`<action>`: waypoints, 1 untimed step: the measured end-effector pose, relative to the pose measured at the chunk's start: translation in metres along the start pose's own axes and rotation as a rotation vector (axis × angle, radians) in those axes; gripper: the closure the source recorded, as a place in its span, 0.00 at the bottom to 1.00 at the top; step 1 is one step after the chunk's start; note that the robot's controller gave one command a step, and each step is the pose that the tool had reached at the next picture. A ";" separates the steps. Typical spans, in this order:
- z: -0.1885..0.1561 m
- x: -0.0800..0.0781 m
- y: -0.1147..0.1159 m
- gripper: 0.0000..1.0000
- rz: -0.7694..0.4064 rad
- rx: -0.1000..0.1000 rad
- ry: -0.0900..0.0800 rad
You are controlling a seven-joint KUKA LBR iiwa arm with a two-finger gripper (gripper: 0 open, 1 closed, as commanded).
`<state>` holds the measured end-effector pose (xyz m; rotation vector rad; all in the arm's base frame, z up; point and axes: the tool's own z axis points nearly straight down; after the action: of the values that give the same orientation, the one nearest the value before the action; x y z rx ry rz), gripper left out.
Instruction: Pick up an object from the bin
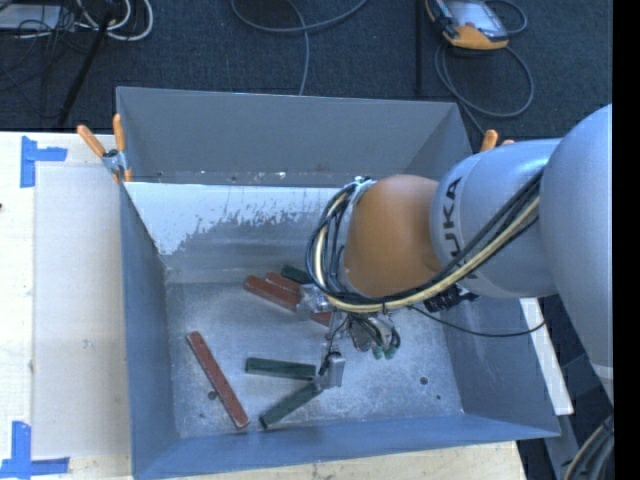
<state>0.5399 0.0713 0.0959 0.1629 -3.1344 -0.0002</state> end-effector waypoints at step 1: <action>-0.004 -0.002 -0.005 0.00 0.056 -0.001 0.001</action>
Offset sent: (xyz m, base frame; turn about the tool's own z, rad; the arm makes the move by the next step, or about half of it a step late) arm -0.0219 0.0324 -0.0259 -0.0773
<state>0.5421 0.0660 0.0994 0.0746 -3.1371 -0.0012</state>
